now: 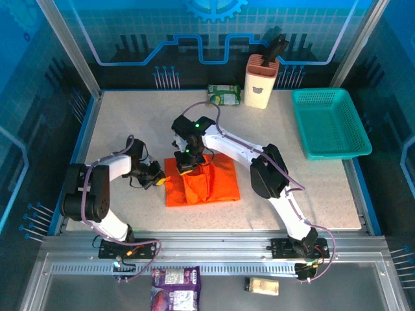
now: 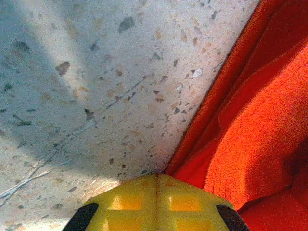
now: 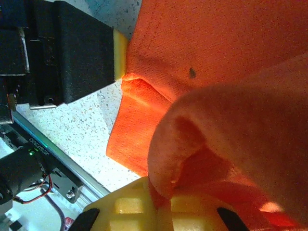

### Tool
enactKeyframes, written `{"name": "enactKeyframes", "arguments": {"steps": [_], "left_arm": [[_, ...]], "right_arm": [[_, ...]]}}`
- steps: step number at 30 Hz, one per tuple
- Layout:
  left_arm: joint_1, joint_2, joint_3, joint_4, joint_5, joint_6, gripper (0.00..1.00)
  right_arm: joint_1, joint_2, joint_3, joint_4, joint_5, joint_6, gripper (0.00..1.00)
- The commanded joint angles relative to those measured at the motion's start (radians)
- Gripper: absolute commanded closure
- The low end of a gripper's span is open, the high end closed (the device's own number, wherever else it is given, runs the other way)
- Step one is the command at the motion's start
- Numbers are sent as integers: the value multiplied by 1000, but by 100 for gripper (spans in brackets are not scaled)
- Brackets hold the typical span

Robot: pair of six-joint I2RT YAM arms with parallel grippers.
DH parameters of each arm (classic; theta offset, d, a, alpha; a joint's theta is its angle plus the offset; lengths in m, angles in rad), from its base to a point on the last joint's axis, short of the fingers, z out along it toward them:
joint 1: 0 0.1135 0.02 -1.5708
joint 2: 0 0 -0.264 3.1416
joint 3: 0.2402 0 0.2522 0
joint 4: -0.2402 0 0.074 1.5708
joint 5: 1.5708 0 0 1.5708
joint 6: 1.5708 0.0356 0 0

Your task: Fold the inside-out t-shirt

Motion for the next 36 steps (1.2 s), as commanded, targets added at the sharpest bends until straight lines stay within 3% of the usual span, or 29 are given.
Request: {"name": "enactKeyframes", "arguments": {"steps": [1, 14, 16, 19, 22, 29, 36], "left_arm": [[-12, 39, -43, 19, -9, -1, 96], [-12, 47, -39, 14, -12, 3, 96], [-12, 42, -34, 10, -13, 3, 95], [-11, 12, -20, -25, -27, 17, 93], [-8, -39, 4, -90, -67, 32, 90], [11, -177, 76, -236, -120, 63, 88], [-8, -277, 149, -328, -100, 53, 88]], "right_arm": [[18, 25, 50, 2, -70, 26, 100], [31, 87, 91, 36, -128, 50, 100], [31, 87, 95, 39, -129, 53, 92], [31, 64, 96, 66, -134, 65, 74], [25, 9, 66, 138, -139, 88, 66], [-16, -132, -69, 268, -145, 116, 65], [-107, -220, -219, 245, -106, 54, 65]]}}
